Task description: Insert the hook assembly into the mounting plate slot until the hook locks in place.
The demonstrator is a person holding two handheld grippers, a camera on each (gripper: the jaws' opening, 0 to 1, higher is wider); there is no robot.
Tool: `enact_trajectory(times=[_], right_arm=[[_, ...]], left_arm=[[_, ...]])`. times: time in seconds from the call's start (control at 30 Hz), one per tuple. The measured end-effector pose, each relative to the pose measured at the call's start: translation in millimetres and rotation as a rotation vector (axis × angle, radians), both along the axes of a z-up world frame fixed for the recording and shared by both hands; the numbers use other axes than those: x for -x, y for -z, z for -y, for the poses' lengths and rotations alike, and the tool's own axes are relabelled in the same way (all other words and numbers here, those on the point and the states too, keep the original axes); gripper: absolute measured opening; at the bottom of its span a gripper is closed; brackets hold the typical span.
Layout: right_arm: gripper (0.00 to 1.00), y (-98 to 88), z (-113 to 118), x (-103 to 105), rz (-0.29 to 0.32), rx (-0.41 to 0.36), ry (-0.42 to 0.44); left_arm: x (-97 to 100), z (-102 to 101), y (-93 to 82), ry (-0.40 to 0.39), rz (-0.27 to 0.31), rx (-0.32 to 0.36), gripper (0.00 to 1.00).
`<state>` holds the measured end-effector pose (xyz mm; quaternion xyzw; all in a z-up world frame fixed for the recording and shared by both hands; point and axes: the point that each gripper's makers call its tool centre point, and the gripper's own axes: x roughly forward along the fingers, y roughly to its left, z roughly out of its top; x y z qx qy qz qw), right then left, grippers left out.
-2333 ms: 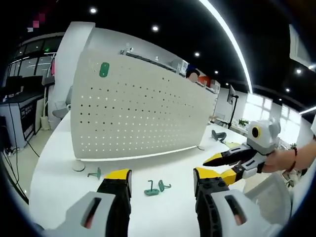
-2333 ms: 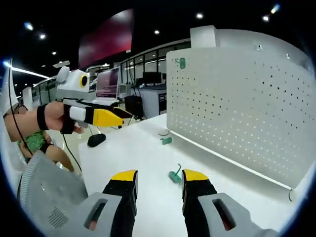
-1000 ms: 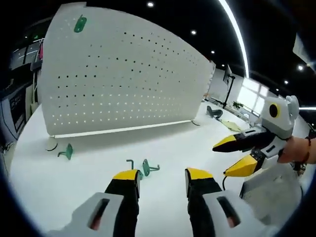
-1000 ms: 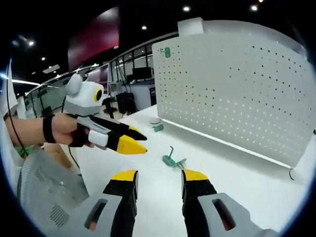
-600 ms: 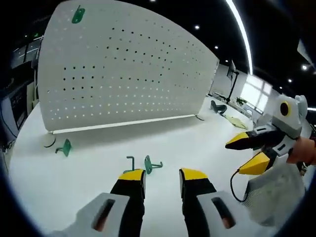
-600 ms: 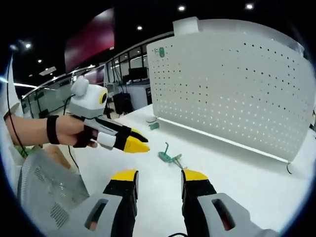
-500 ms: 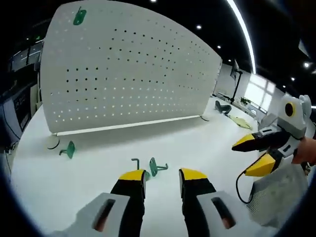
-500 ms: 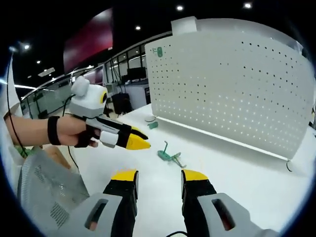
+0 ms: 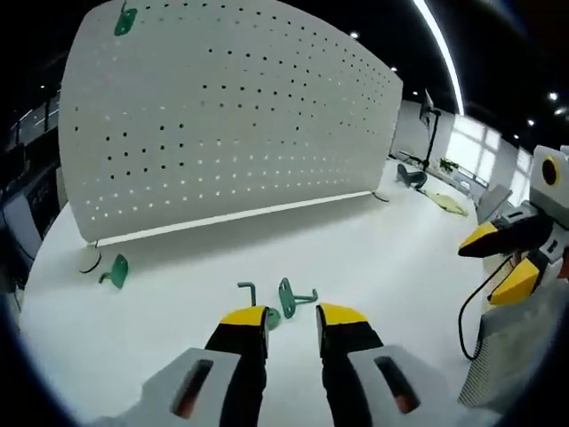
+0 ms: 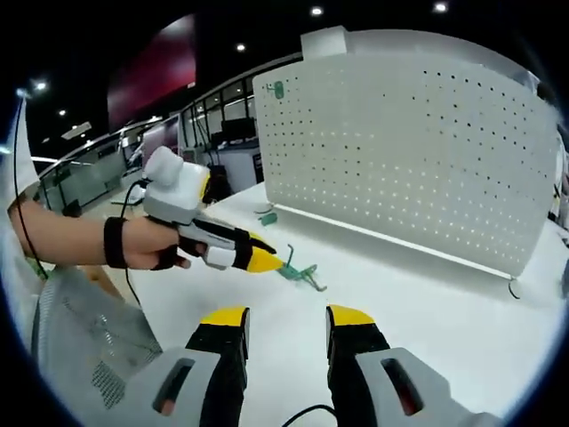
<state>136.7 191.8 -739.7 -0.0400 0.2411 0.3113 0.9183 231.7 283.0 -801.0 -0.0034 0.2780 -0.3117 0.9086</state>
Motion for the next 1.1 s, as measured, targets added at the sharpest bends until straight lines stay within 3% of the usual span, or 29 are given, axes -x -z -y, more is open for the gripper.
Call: enact_trajectory(times=[0.1, 0.17, 0.43, 1.1], right_arm=[[0.34, -1.0, 6, 1, -0.001, 0.000, 0.018], [0.34, -1.6, 10, 2, 0.000, 0.002, 0.031], [0.34, 1.1, 21, 5, -0.007, 0.005, 0.062], [0.34, 0.7, 37, 4, -0.009, 0.009, 0.096]], left_arm=[[-0.6, 9, 8.4, 0.011, -0.015, -0.007, 0.20], [-3.3, 10, 15.0, 0.011, 0.001, -0.048, 0.14], [-15.0, 16, 23.0, -0.003, -0.017, -0.044, 0.18], [-23.9, 18, 44.5, -0.069, -0.058, -0.082, 0.08]])
